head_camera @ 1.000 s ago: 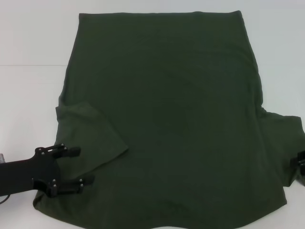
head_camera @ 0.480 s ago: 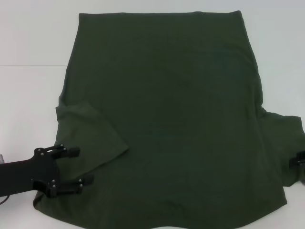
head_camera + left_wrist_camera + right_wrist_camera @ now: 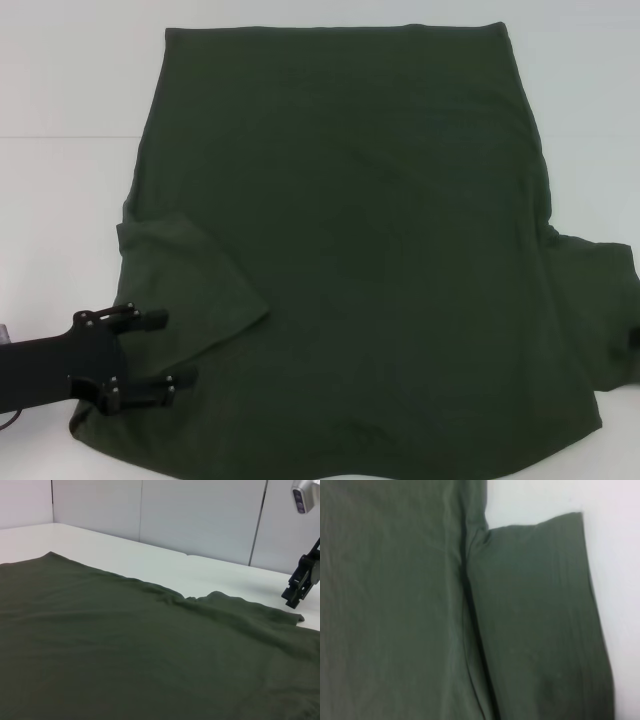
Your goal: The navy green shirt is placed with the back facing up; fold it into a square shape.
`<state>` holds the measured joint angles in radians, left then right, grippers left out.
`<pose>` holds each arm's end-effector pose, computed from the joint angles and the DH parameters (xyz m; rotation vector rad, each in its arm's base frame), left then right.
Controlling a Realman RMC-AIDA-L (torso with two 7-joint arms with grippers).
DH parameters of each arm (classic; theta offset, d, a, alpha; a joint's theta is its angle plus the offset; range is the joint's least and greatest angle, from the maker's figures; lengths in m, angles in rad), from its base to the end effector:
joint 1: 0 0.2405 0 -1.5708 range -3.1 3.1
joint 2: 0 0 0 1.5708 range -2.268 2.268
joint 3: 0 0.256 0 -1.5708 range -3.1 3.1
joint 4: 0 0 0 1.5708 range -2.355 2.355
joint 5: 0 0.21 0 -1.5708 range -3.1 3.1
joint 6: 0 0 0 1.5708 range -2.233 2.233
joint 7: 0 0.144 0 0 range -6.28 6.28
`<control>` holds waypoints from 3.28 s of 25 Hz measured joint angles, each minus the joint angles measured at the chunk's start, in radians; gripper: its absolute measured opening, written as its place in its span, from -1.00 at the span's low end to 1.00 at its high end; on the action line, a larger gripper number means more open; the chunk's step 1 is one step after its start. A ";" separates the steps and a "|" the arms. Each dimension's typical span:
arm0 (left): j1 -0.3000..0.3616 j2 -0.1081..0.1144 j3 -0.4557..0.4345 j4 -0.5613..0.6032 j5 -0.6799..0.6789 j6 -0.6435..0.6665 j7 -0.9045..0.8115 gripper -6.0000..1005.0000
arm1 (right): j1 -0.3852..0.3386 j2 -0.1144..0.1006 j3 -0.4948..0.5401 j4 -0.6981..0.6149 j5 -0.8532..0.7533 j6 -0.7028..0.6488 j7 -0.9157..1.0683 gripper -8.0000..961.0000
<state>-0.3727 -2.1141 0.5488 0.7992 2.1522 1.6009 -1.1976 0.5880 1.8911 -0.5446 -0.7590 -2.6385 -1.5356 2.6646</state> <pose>-0.3164 0.2856 0.0184 -2.6522 -0.5164 -0.4940 0.3480 0.3385 0.0952 -1.8319 2.0772 0.0678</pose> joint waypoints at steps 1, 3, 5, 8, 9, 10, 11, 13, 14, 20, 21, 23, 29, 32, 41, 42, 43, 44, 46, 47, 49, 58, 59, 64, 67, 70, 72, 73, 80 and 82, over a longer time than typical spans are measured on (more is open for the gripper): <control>0.000 0.000 0.000 0.000 0.000 0.000 0.000 0.69 | -0.002 0.000 0.000 -0.004 -0.001 -0.001 0.000 0.33; 0.000 0.000 0.000 0.000 0.000 0.000 0.000 0.69 | -0.006 -0.001 0.000 -0.006 -0.002 -0.002 0.000 0.33; 0.000 0.000 -0.001 0.000 0.000 -0.001 0.000 0.69 | -0.011 -0.001 0.000 -0.006 -0.002 -0.001 -0.001 0.33; 0.000 0.000 -0.001 0.000 0.000 -0.001 0.000 0.69 | -0.017 -0.002 -0.003 -0.006 -0.003 0.004 -0.001 0.33; 0.000 0.000 -0.001 0.000 0.000 -0.001 0.000 0.69 | -0.019 -0.002 -0.005 -0.006 -0.004 0.007 -0.001 0.33; 0.000 0.000 -0.001 0.000 0.000 -0.001 0.000 0.69 | -0.019 -0.003 -0.007 -0.006 -0.005 0.008 -0.001 0.33; 0.000 0.000 -0.001 0.000 0.000 -0.001 0.000 0.69 | -0.019 -0.003 -0.008 -0.006 -0.009 0.010 -0.001 0.33; -0.001 0.000 -0.001 0.000 0.000 -0.001 0.000 0.69 | -0.019 -0.003 -0.008 -0.006 -0.022 0.017 -0.002 0.33; -0.001 0.000 0.000 0.000 0.000 -0.001 0.000 0.69 | -0.019 -0.003 -0.009 -0.006 -0.026 0.019 -0.002 0.33; -0.002 -0.001 -0.001 0.000 0.000 -0.001 0.000 0.69 | -0.015 0.000 -0.009 -0.005 -0.032 0.037 -0.006 0.33; -0.002 -0.001 0.000 0.000 0.000 -0.001 0.000 0.69 | -0.014 0.001 -0.009 -0.003 -0.032 0.039 -0.007 0.33; -0.002 -0.002 0.000 0.000 0.000 -0.002 0.000 0.69 | -0.011 0.003 -0.009 -0.002 -0.032 0.041 -0.010 0.33; -0.002 -0.003 0.000 0.000 0.000 -0.004 0.000 0.69 | -0.002 0.009 -0.009 0.001 -0.032 0.047 -0.014 0.33; -0.002 -0.002 0.000 0.000 0.000 -0.005 0.000 0.69 | 0.001 0.011 -0.010 0.003 -0.032 0.050 -0.014 0.33; 0.000 -0.001 0.000 0.000 0.000 -0.010 0.000 0.69 | 0.005 0.020 -0.011 0.006 -0.032 0.055 -0.014 0.33; 0.000 -0.001 0.000 0.000 0.000 -0.010 0.000 0.69 | 0.005 0.022 -0.011 0.006 -0.032 0.058 -0.014 0.33; 0.000 -0.001 0.000 0.000 0.000 -0.011 0.000 0.69 | 0.005 0.023 -0.012 0.006 -0.032 0.060 -0.014 0.33; 0.000 -0.001 0.000 0.000 0.000 -0.010 0.000 0.69 | 0.005 0.024 -0.013 0.006 -0.032 0.061 -0.014 0.33; 0.000 -0.001 0.000 0.000 0.000 -0.010 0.000 0.69 | 0.006 0.025 -0.013 0.006 -0.032 0.062 -0.014 0.33; 0.000 -0.001 0.000 0.000 0.000 -0.011 0.000 0.69 | 0.007 0.027 -0.013 0.006 -0.032 0.062 -0.014 0.33; 0.001 -0.001 0.000 0.000 0.000 -0.011 0.000 0.69 | 0.010 0.030 -0.014 0.006 -0.031 0.062 -0.014 0.33; 0.003 -0.001 0.000 0.000 0.000 -0.010 0.000 0.69 | 0.037 0.046 -0.016 0.015 -0.028 0.065 -0.017 0.32; 0.003 -0.001 0.000 0.000 0.000 -0.010 0.000 0.69 | 0.041 0.047 -0.019 0.019 -0.028 0.068 -0.017 0.32; 0.005 -0.001 0.000 0.000 0.000 -0.010 0.000 0.69 | 0.054 0.048 -0.030 0.040 -0.029 0.082 -0.019 0.32; 0.007 -0.001 -0.001 0.000 0.000 -0.010 0.000 0.69 | 0.054 0.047 -0.031 0.042 -0.028 0.085 -0.018 0.32; 0.008 -0.001 -0.001 0.000 0.000 -0.010 0.000 0.69 | 0.052 0.042 -0.031 0.042 -0.027 0.083 -0.014 0.32; 0.008 -0.001 -0.001 0.000 0.000 -0.010 0.000 0.69 | 0.051 0.039 -0.031 0.043 -0.027 0.076 -0.011 0.32; 0.008 -0.001 -0.001 0.000 0.000 -0.010 0.000 0.69 | 0.050 0.037 -0.031 0.043 -0.027 0.071 -0.010 0.32; 0.008 -0.001 0.000 0.000 0.000 -0.010 0.000 0.69 | 0.050 0.024 -0.035 0.044 -0.031 0.048 0.003 0.32; 0.008 -0.001 0.000 0.000 0.000 -0.010 0.000 0.69 | 0.052 0.023 -0.037 0.044 -0.036 0.047 0.008 0.32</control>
<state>-0.3650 -2.1156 0.5492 0.7992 2.1522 1.5907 -1.1981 0.6395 1.9146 -0.5816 -0.7147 -2.6749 -1.4882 2.6730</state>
